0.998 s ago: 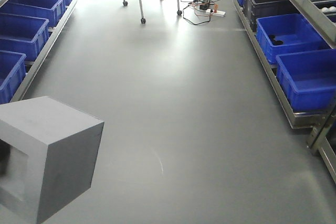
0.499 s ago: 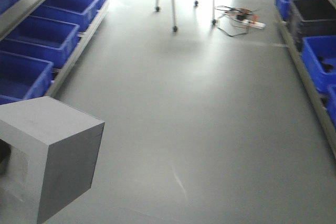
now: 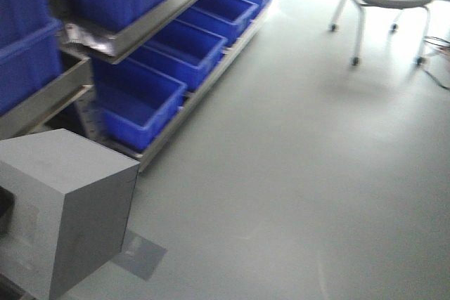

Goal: Sort gray base to blue bin
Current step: 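Turn and drive up to the empty blue bin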

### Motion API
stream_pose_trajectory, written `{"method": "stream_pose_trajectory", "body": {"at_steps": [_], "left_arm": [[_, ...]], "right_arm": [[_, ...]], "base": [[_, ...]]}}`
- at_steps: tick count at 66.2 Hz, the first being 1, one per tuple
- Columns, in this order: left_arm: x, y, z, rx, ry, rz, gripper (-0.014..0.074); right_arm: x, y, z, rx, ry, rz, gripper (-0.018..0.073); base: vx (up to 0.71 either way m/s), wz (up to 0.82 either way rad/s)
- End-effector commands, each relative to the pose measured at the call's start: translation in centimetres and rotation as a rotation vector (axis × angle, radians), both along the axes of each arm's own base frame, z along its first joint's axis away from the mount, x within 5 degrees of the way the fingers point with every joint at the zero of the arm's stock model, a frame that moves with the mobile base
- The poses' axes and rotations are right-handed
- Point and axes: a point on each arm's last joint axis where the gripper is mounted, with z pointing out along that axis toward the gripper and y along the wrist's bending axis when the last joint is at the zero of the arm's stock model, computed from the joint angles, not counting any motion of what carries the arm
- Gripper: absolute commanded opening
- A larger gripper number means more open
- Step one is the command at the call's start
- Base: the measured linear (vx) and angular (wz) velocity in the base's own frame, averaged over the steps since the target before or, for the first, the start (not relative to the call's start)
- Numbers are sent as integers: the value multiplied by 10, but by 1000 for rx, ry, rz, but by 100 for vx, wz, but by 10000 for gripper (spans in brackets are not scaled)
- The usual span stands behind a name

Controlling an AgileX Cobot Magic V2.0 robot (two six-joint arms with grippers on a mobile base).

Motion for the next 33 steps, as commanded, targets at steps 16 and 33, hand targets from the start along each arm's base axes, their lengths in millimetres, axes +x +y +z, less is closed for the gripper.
{"method": "stream_pose_trajectory", "body": {"at_steps": [16, 33], "left_arm": [[-2, 1, 19, -91, -99, -8, -6], [-2, 1, 19, -91, -99, -8, -6]], "right_arm": [[0, 0, 2, -11, -71, 0, -9], [0, 0, 2, -11, -71, 0, -9]], "base": [[21, 77], [19, 77]]}}
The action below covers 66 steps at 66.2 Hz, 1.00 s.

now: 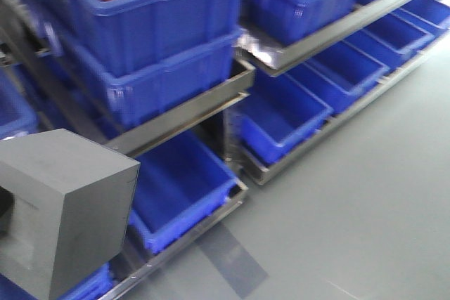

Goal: Sort gray base to blue bin
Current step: 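Turn and drive up to the empty blue bin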

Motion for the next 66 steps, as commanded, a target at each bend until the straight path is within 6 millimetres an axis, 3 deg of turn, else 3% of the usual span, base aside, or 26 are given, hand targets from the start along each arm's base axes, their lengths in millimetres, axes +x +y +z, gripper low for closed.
{"method": "stream_pose_trajectory", "body": {"at_steps": [1, 35, 66], "left_arm": [[-2, 1, 19, -91, -99, -8, -6], [-2, 1, 19, -91, -99, -8, -6], [-2, 1, 19, -91, -99, -8, -6]], "right_arm": [[0, 0, 2, -11, -71, 0, -9], [0, 0, 2, -11, -71, 0, -9], [0, 0, 2, -11, -71, 0, -9]], "base": [[18, 77], [17, 72], [13, 50]]}}
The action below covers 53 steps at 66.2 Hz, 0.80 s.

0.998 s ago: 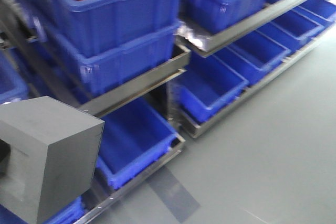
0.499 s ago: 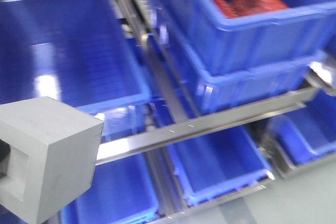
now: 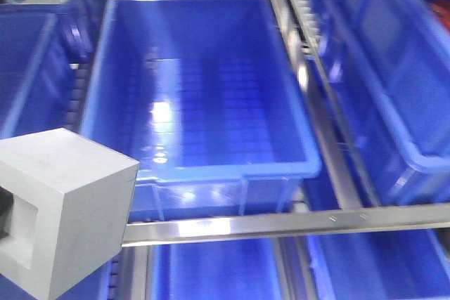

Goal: Sort gray base to blue bin
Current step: 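Turn and drive up to the empty blue bin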

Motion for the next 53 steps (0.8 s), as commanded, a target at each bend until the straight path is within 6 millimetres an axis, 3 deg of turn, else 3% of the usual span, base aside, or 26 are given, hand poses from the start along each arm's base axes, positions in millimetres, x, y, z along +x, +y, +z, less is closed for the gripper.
{"method": "stream_pose_trajectory", "body": {"at_steps": [1, 53], "left_arm": [[-2, 1, 19, -91, -99, -8, -6], [-2, 1, 19, -91, -99, -8, -6]], "right_arm": [[0, 0, 2, -11, -71, 0, -9], [0, 0, 2, -11, -71, 0, -9]], "base": [[10, 34], [8, 8]]}}
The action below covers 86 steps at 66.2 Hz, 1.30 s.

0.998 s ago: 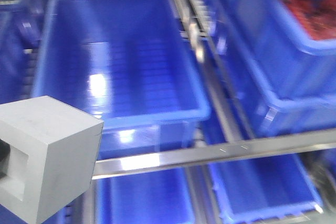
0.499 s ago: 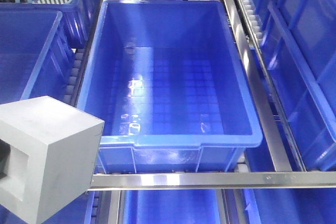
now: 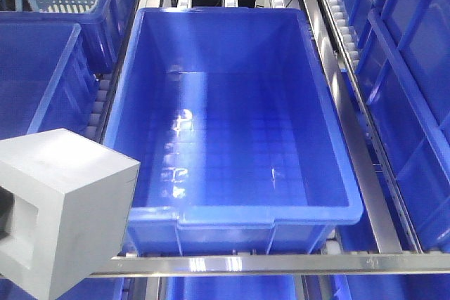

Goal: Sort gray base to blue bin
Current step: 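Turn and drive up to the empty blue bin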

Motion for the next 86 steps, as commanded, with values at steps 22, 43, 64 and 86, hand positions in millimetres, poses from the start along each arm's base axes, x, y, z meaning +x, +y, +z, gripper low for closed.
{"method": "stream_pose_trajectory", "body": {"at_steps": [22, 43, 64, 86], "left_arm": [[-2, 1, 19, -91, -99, -8, -6], [-2, 1, 19, -91, -99, -8, -6], [-2, 1, 19, -91, -99, -8, -6], [-2, 1, 19, -91, -99, -8, -6]], "right_arm": [[0, 0, 2, -11, -71, 0, -9], [0, 0, 2, -11, -71, 0, -9], [0, 0, 2, -11, -71, 0, -9], [0, 0, 2, -11, -71, 0, -9]], "base": [[11, -3], [11, -1], [8, -1], [4, -1]]}}
